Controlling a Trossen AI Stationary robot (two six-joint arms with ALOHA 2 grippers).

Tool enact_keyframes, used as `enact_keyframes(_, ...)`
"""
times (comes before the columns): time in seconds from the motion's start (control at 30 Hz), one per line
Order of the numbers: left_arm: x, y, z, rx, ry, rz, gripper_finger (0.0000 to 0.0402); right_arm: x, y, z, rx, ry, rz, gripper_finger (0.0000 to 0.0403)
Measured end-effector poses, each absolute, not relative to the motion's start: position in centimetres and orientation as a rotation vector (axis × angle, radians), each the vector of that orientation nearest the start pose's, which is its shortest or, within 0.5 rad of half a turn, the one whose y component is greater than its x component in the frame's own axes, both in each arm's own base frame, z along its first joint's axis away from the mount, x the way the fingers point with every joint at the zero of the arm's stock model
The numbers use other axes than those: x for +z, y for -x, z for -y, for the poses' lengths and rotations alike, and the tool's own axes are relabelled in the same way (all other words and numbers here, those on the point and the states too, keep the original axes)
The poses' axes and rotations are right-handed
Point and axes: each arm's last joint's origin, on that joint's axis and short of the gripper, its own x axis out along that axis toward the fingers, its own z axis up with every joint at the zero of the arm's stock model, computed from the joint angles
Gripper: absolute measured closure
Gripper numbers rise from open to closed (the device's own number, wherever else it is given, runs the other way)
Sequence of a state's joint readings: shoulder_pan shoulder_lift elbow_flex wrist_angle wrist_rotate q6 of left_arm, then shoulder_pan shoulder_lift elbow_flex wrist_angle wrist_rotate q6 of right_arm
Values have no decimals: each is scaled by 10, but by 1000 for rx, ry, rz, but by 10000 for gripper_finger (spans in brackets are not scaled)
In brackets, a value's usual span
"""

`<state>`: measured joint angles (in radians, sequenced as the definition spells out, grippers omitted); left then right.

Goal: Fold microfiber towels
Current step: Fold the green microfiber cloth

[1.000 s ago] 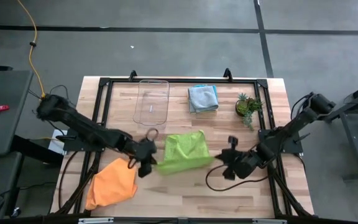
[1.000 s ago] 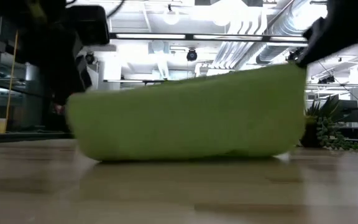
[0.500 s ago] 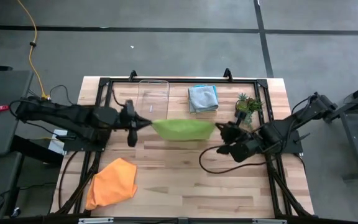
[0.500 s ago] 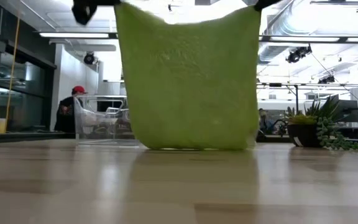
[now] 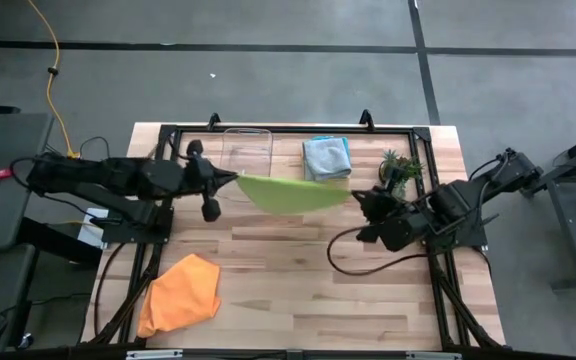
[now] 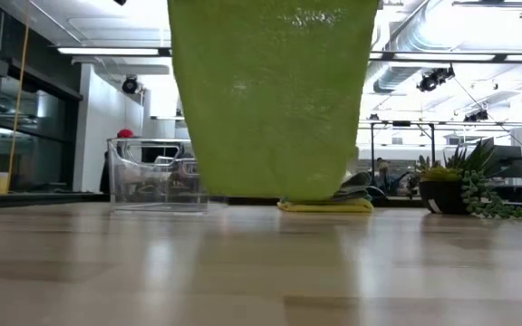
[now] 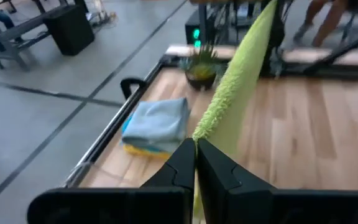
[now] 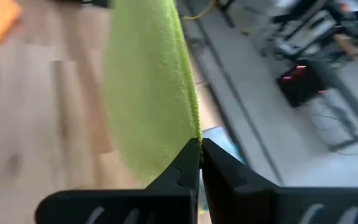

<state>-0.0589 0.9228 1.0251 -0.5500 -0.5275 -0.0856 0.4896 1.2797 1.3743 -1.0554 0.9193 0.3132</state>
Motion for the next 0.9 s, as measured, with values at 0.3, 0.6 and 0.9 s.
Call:
enact_keyframes(0.3,317,-206,35,414,-149,-620,401,358,-196,-106,-447,278,-723,403)
enact_keyframes(0.6,276,-230,92,371,-163,-709,401,312,-190,-135,-391,176,-757,403)
enact_keyframes(0.9,200,-254,153,330,21,-868,401,232,-194,-186,-168,-26,-728,403)
